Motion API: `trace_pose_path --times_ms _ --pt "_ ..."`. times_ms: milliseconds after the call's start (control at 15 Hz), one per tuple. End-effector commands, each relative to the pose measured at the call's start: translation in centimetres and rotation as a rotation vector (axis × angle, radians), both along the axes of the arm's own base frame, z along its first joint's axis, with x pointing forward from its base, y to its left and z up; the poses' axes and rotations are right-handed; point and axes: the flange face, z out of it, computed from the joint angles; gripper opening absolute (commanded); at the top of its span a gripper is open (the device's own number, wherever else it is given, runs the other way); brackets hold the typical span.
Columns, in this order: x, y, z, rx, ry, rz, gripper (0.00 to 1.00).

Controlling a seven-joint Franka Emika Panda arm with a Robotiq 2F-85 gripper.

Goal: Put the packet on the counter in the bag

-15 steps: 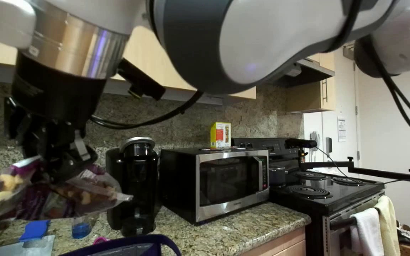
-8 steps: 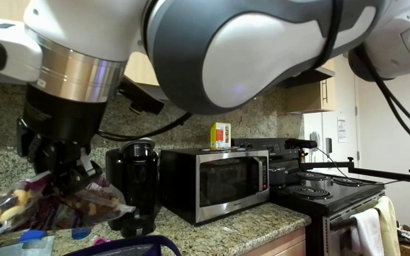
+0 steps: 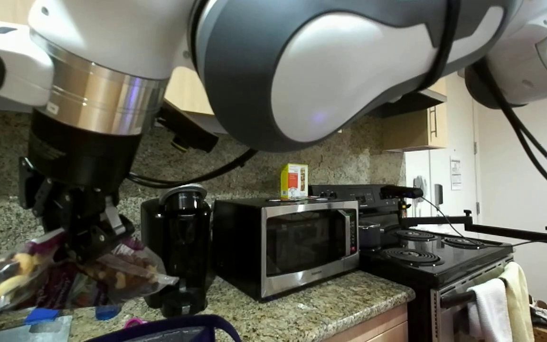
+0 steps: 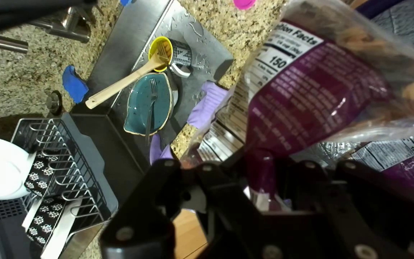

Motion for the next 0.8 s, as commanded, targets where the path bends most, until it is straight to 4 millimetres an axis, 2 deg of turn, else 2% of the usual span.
trace_pose_path --times_ms 0,467,733 --pt "0.1 0.1 0.1 0.000 0.001 -0.001 0.09" --pt "-2.2 3.2 1.0 0.010 -0.006 0.052 0.09" --pt "-2.0 3.1 0.5 0.027 0.013 0.031 0.08"
